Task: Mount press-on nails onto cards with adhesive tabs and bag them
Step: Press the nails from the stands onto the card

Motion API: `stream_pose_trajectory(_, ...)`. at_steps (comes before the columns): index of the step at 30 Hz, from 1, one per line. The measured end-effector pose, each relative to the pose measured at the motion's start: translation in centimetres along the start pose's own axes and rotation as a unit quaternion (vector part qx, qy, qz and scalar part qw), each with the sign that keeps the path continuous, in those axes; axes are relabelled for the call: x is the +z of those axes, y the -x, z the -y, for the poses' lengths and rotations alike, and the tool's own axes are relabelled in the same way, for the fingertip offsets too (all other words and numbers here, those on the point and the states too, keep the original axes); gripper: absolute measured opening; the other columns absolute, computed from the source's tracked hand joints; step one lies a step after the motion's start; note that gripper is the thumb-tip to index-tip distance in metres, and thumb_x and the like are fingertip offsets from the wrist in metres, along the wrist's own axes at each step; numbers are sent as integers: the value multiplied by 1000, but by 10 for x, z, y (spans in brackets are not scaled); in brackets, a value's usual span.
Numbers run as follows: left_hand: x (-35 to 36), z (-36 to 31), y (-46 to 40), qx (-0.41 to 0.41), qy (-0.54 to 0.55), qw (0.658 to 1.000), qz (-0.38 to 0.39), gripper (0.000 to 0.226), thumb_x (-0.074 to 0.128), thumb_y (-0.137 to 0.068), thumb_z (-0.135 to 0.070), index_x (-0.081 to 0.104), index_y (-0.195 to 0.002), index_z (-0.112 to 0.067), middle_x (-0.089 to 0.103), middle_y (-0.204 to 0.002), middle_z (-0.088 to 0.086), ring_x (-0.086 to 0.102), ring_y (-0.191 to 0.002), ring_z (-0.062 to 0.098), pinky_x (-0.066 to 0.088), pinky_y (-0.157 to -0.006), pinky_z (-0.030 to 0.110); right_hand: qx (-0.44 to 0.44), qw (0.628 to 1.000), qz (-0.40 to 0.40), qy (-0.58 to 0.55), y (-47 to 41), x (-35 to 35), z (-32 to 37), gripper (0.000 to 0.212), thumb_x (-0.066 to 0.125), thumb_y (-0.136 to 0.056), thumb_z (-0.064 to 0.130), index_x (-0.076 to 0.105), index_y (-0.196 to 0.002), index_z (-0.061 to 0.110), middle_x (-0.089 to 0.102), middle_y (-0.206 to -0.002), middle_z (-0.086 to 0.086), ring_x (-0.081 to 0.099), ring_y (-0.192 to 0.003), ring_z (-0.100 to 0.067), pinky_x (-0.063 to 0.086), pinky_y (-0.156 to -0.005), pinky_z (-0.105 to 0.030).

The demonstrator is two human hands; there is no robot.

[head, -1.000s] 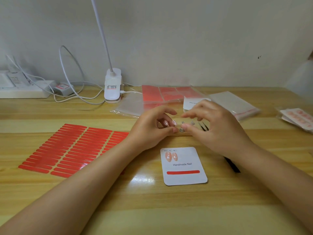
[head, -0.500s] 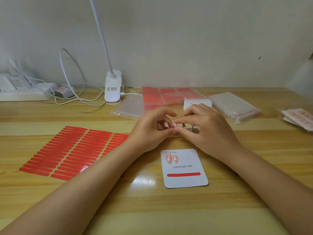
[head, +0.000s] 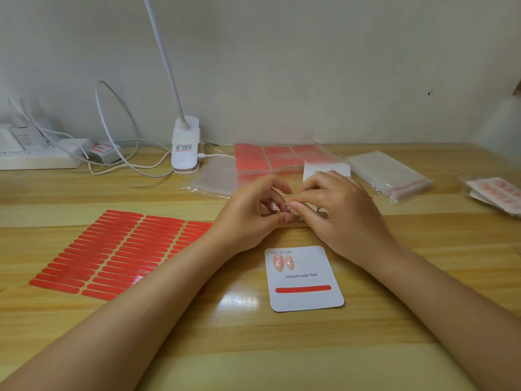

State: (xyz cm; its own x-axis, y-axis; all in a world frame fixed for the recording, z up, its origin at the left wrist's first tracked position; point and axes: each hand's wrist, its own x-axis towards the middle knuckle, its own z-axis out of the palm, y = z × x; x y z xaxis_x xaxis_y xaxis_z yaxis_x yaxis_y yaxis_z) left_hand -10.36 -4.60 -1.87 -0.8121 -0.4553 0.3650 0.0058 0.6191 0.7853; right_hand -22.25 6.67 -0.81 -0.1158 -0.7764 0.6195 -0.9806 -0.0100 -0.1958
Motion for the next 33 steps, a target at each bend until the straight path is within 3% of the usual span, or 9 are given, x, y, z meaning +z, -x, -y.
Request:
stream_pose_trajectory(4,0,0,0,0,-5,1000,0,30,73,-76,-2,54,-95,-15,60,-73,-9,49,-65,0,39,-63,6,15,1000,-5,-14,0,2,-1,10,66,-81,19,74,-83,14,60,-77,1,46,-74,-10,31,-69,-28)
stream_pose_trajectory(7,0,0,0,-3,-13,1000,1,31,73,-76,-4,53,-94,-17,60,-73,-10,49,-64,-2,39,-62,8,52,998,-17,-32,0,5,0,8,67,-82,18,75,-84,17,60,-78,2,50,-75,-12,29,-73,-27)
stream_pose_trajectory(11,1,-2,0,-8,-29,1000,-1,31,73,-76,-4,52,-95,-19,58,-73,-13,48,-65,-1,41,-65,12,112,990,-50,-67,-1,7,0,7,68,-82,15,75,-83,12,56,-79,6,52,-79,-12,42,-79,-39)
stream_pose_trajectory(15,-1,-3,1,-6,-71,997,6,32,72,-77,-10,51,-97,-22,57,-75,-15,49,-67,-3,40,-68,13,159,980,-73,-91,-3,2,-2,9,67,-83,17,75,-83,12,56,-79,7,56,-83,-15,44,-82,-42)
stream_pose_trajectory(18,-3,-5,0,-8,-104,994,18,34,72,-78,-15,53,-105,-22,57,-75,-18,51,-70,-5,38,-65,10,168,976,-89,-107,-4,-3,0,9,68,-82,18,75,-82,13,56,-78,7,55,-81,-13,44,-81,-36)
stream_pose_trajectory(23,-11,-10,-3,-36,-85,994,59,46,73,-78,-18,51,-117,-21,61,-83,-16,53,-75,-4,36,-63,4,169,974,-92,-121,-8,-17,7,9,66,-83,23,74,-85,18,57,-82,7,50,-73,-4,36,-66,-12)
stream_pose_trajectory(29,-34,-21,-3,-53,-148,981,111,55,69,-81,-21,45,-130,-22,44,-121,-8,45,-106,4,33,-75,-3,171,964,-77,-189,-5,-35,17,11,61,-85,22,71,-83,27,57,-83,10,49,-73,0,37,-68,-9)
stream_pose_trajectory(31,-39,-28,1,-10,-180,982,64,45,65,-83,-20,49,-126,-22,45,-118,-8,44,-104,3,35,-80,3,170,963,-57,-202,0,-35,19,14,61,-86,19,71,-81,28,57,-81,10,49,-73,0,35,-69,-6)
stream_pose_trajectory(33,-38,-35,10,64,-209,976,5,30,62,-85,-16,57,-114,-19,50,-106,-8,49,-95,6,40,-85,21,163,966,-27,-201,10,-34,21,13,61,-85,19,73,-81,24,57,-78,9,50,-74,-5,37,-68,-9)
